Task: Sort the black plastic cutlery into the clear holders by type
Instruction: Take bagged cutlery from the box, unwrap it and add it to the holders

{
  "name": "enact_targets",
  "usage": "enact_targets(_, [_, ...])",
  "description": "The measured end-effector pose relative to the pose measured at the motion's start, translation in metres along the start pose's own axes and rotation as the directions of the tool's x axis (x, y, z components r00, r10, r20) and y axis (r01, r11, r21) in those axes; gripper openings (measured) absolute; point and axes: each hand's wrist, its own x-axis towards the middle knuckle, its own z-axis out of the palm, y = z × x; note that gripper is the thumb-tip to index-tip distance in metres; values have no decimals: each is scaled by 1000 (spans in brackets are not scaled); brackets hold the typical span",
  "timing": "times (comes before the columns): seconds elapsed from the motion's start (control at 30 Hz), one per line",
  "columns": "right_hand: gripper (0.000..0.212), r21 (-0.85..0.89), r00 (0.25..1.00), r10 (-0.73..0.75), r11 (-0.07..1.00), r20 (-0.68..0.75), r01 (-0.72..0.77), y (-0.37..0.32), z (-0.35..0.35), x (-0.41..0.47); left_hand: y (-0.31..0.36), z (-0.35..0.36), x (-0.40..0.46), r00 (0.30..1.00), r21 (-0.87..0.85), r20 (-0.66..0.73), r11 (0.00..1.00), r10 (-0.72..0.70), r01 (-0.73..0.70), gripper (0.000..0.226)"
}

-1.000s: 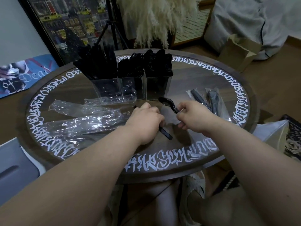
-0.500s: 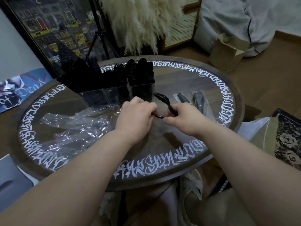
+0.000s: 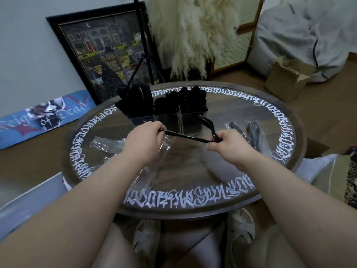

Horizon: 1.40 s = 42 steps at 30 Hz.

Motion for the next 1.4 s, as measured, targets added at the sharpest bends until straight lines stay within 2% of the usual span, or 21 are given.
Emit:
enact_targets(0.1, [24, -102, 999, -38, 994, 14, 39, -7, 6, 1, -4, -20, -6, 999, -29, -22, 999, 24, -25, 12])
enact_targets(0.23, [38, -293, 993, -115, 951, -35, 100, -29, 10, 3, -4, -49, -9, 997, 139, -42, 989, 57, -51, 12])
enact_targets(0.37, [37, -364, 977, -210, 912, -19, 189, -56, 15, 1, -7, -72, -3, 996, 235, -50, 970, 71, -57, 19])
enact_targets(0.47, [27, -332, 973, -229, 920, -15, 211, -72, 16, 2, -11, -85, 1, 996, 260, -60, 964, 70, -52, 25])
enact_targets(0.57, [29, -277, 971, -237, 935, -24, 221, -86, 14, 0, -14, -96, 6, 994, 259, -85, 965, 68, -44, 29])
enact_targets(0.73, [21, -257, 971, -228, 944, -64, 205, -103, 10, 2, -16, -111, 13, 987, 237, -144, 971, 72, -36, 19])
enact_targets(0.87, [14, -280, 973, -219, 941, -68, 192, -112, 9, 9, -21, -116, 20, 988, 226, -142, 974, 64, -30, 24])
enact_targets(0.97, [26, -274, 971, -224, 942, -80, 194, -119, 8, 15, -23, -120, 28, 984, 187, -165, 982, 60, -29, 21])
enact_targets(1.1, [9, -288, 962, -256, 932, -96, 220, -123, 7, 26, -26, -130, 37, 975, 141, -209, 989, 80, -51, 18])
enact_targets(1.23, [18, -266, 959, -271, 933, -75, 243, -126, 12, 34, -34, -142, 48, 945, 120, -304, 989, 121, -88, 23])
enact_targets(1.4, [16, -268, 960, -277, 928, -38, 258, -130, 26, 39, -43, -138, 50, 917, 111, -368, 986, 155, -123, 25])
